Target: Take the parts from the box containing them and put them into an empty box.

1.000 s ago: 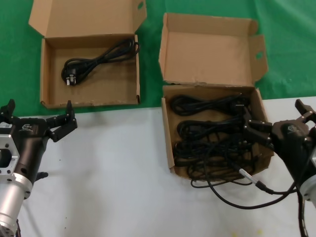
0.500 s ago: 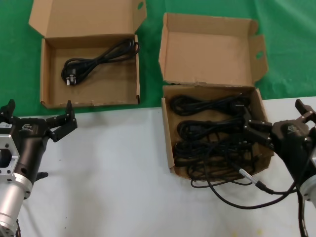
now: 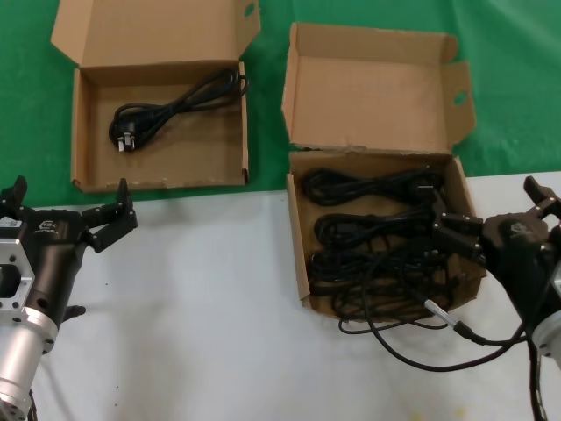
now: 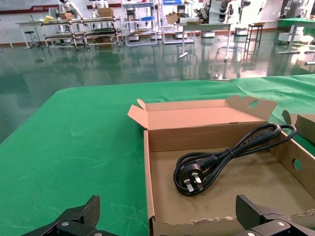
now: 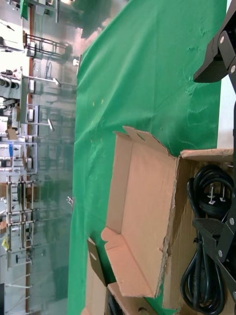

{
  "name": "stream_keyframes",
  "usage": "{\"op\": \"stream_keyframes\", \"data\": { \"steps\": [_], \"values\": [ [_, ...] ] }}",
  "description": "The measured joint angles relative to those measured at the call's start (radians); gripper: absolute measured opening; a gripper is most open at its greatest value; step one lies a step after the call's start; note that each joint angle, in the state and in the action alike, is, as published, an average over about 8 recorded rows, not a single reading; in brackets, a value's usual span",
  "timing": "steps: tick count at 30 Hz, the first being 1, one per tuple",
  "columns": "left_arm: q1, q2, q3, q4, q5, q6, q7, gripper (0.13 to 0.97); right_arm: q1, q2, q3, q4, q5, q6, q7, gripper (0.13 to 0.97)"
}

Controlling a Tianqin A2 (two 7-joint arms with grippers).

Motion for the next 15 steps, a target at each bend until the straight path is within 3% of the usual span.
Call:
{"op": "stream_keyframes", "data": {
  "steps": [15],
  "values": [
    [0.000, 0.000, 0.000, 0.000, 0.000, 0.000, 0.000, 0.966, 0.000, 0.000, 0.000, 0.000, 0.000, 0.000, 0.000, 0.966]
  ]
}}
